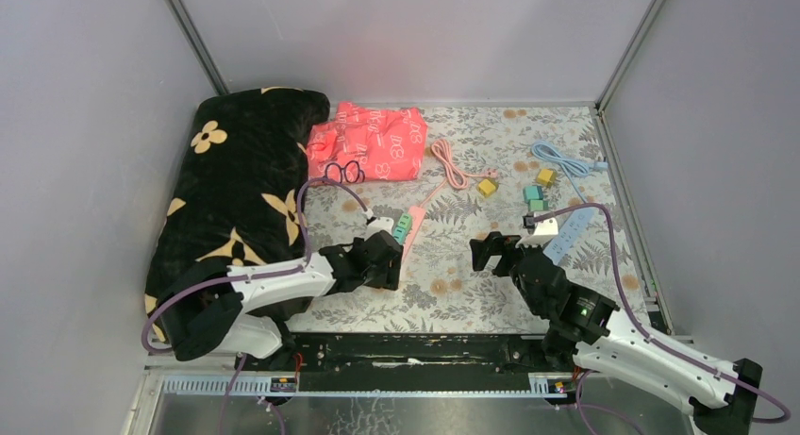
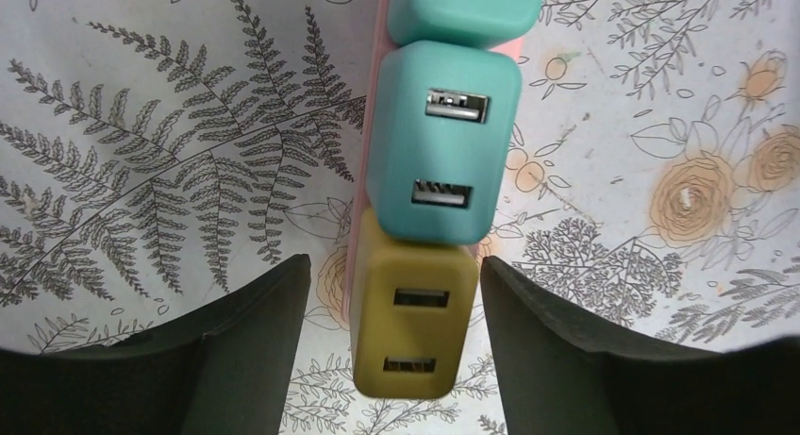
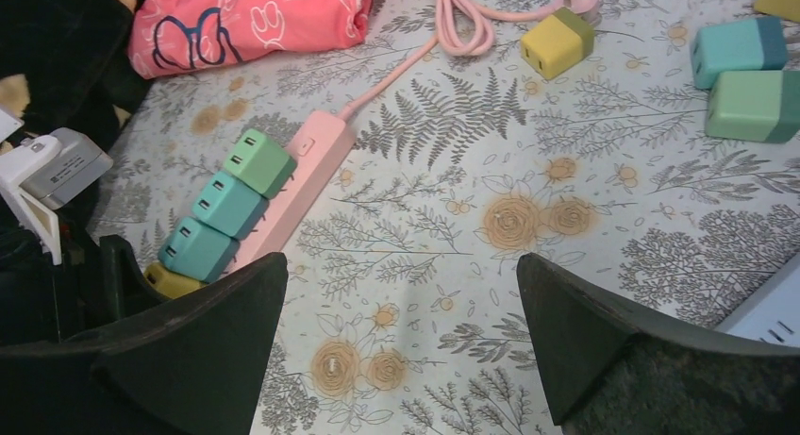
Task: Insert the plug
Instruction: Move the socket to the center of the board.
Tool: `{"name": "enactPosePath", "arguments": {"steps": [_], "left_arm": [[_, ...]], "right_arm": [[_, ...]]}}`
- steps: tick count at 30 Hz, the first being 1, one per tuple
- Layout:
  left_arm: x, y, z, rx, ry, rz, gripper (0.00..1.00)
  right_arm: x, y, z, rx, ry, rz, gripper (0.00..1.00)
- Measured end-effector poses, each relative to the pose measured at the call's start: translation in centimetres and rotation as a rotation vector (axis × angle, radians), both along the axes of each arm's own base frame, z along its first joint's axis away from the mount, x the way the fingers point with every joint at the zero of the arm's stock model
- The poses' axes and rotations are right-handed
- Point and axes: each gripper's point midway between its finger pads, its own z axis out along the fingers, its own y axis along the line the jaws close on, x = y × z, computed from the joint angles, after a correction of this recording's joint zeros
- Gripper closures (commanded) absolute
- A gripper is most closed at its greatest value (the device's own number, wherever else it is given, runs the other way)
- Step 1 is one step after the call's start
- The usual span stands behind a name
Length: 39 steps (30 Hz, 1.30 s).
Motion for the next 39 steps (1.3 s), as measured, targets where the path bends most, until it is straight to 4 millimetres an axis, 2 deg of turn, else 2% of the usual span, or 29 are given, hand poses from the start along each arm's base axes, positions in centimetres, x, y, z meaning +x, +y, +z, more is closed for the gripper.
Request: {"name": "enactPosePath", "arguments": {"steps": [6, 11, 15, 18, 22, 28, 32, 35, 38, 39], "left_arm": [[0.2, -0.1, -0.7, 0.009, 0.004, 0.01, 0.46], [0.5, 0.0, -0.6, 0.005, 0.001, 0.019, 0.52], [1.6, 1.0, -0.6, 0.014, -0.004, 0.051, 0.55], [3.2, 2.4, -0.4, 0.028, -0.013, 0.097, 0.55], [6.4, 4.2, 0.5, 0.043, -0.036, 0.166, 0.55], [10.3, 5.3, 0.6, 0.078, -0.038, 0.197, 0.55], [11.8, 6.0, -0.5, 0.105, -0.009, 0.203, 0.56], [12.5, 6.5, -0.5, 0.096, 0.002, 0.215, 0.55], [12.8, 6.8, -0.5, 0.081, 0.01, 0.222, 0.46], [12.8, 6.9, -0.5, 0.079, 0.01, 0.223, 0.4]], "right_arm": [[0.2, -0.5, -0.7, -0.047, 0.01, -0.023, 0.01], [0.3, -0.8, -1.5, -0.079, 0.016, -0.031, 0.01], [0.3, -0.9, -2.1, -0.106, 0.021, -0.032, 0.01], [0.3, -1.0, -2.2, -0.113, 0.019, -0.031, 0.01], [0.3, -1.0, -2.3, -0.119, 0.017, -0.031, 0.01], [0.5, -1.5, -2.0, -0.125, -0.001, -0.048, 0.01], [0.6, -1.8, -1.9, -0.136, -0.008, -0.064, 0.01], [0.7, -2.1, -2.0, -0.148, -0.011, -0.074, 0.01], [0.9, -2.4, -2.3, -0.173, -0.006, -0.097, 0.01], [1.0, -2.6, -2.5, -0.187, -0.002, -0.108, 0.01]]}}
